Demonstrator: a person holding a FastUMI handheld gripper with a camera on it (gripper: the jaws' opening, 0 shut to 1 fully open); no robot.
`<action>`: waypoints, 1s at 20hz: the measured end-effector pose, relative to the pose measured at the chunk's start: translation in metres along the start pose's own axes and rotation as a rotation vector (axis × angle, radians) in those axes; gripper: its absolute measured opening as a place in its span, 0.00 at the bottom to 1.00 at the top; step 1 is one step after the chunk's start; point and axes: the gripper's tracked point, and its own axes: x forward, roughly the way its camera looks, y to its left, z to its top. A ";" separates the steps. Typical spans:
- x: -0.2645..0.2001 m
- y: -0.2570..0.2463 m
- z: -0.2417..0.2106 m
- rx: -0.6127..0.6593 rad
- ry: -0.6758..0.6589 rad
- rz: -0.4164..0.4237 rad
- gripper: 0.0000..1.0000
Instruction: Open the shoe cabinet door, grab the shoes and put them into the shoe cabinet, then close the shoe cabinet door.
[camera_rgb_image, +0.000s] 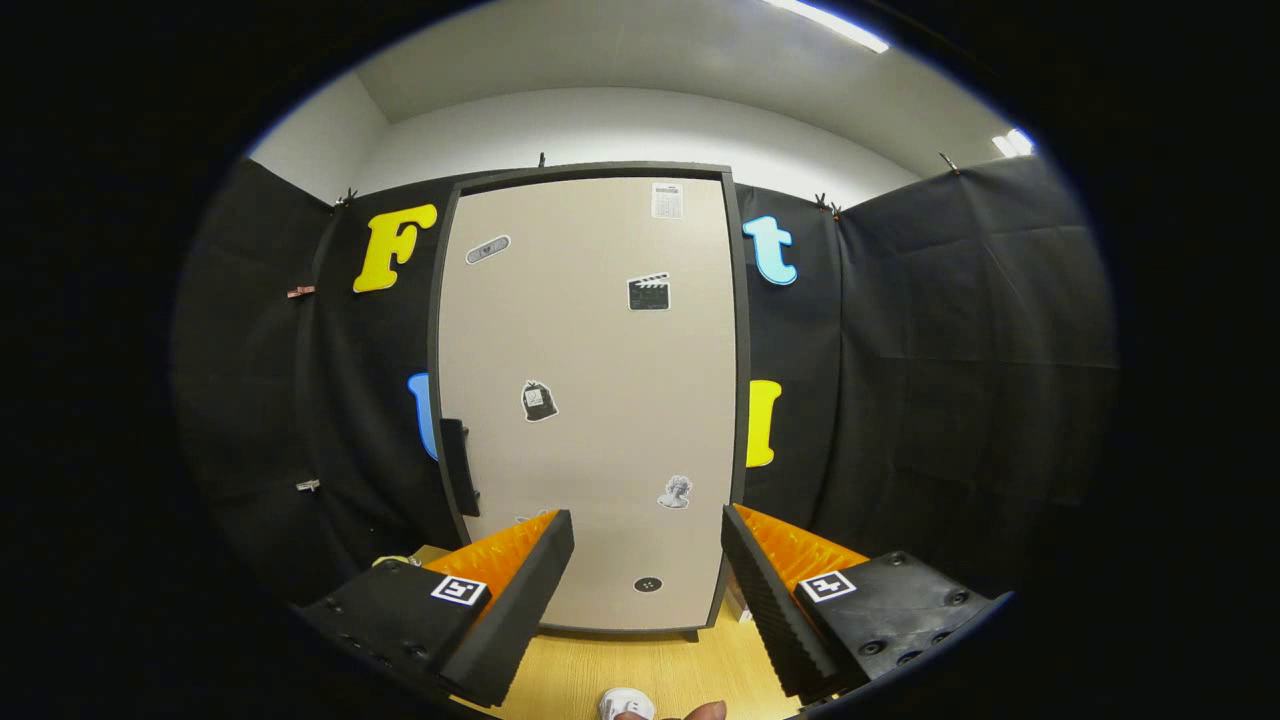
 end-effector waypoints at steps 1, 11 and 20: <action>0.000 0.000 0.000 0.000 -0.001 0.001 0.97; 0.010 0.047 0.005 0.001 -0.031 0.050 0.98; 0.076 0.156 0.006 0.056 -0.076 0.164 0.97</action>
